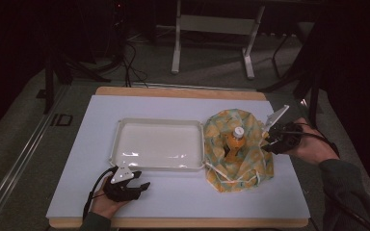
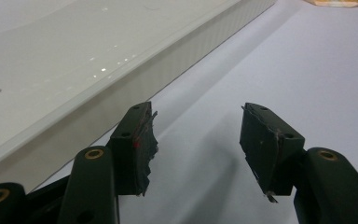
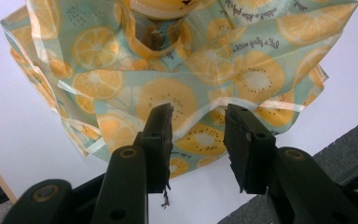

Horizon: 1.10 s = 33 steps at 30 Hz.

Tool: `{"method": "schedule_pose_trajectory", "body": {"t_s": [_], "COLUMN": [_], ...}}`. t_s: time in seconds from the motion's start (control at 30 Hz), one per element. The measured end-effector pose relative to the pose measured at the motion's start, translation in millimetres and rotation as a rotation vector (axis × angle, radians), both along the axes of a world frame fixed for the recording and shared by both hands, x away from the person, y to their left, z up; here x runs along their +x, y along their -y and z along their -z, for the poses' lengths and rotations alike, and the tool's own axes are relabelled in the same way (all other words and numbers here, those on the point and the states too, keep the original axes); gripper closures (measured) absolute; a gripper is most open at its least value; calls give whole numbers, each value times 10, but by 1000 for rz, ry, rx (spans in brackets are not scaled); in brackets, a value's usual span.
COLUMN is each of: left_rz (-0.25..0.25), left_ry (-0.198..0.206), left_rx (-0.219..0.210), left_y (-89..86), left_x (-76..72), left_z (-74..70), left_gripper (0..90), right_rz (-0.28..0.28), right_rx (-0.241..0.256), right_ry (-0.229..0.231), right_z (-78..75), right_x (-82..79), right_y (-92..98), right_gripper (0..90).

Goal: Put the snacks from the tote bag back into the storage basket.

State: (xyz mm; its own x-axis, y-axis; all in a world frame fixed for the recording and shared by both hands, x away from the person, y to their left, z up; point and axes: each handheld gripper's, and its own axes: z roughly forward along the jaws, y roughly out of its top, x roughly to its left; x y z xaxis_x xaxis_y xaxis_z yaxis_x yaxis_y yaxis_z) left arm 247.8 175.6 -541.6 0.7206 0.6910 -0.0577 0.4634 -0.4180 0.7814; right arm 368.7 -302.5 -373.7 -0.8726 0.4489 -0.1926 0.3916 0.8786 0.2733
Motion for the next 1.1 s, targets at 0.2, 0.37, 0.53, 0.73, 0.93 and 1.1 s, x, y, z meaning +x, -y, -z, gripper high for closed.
{"method": "schedule_pose_trajectory", "body": {"t_s": [0.2,0.37,0.53,0.73,0.93,1.1], "left_rz": [1,2,4,5,7,7], "left_ry": [0,0,0,-1,0,-1], "left_rx": [0,1,0,0,-1,-3], "left_y": [2,1,2,2,2,3], "left_x": [0,-1,0,0,-1,-1], "left_z": [1,0,1,1,1,2], "left_gripper": [445,445,445,445,444,443], "right_rz": [-5,-23,-32,-41,-53,-61], "right_rx": [-6,-11,-15,-14,-16,-19], "right_ry": [1,6,3,3,6,4], "right_z": [-32,-57,-88,-104,-132,-145], "right_x": [14,25,36,56,65,78], "right_y": [-30,-80,-141,-193,-245,-289], "right_gripper": [615,611,608,588,580,575]}}
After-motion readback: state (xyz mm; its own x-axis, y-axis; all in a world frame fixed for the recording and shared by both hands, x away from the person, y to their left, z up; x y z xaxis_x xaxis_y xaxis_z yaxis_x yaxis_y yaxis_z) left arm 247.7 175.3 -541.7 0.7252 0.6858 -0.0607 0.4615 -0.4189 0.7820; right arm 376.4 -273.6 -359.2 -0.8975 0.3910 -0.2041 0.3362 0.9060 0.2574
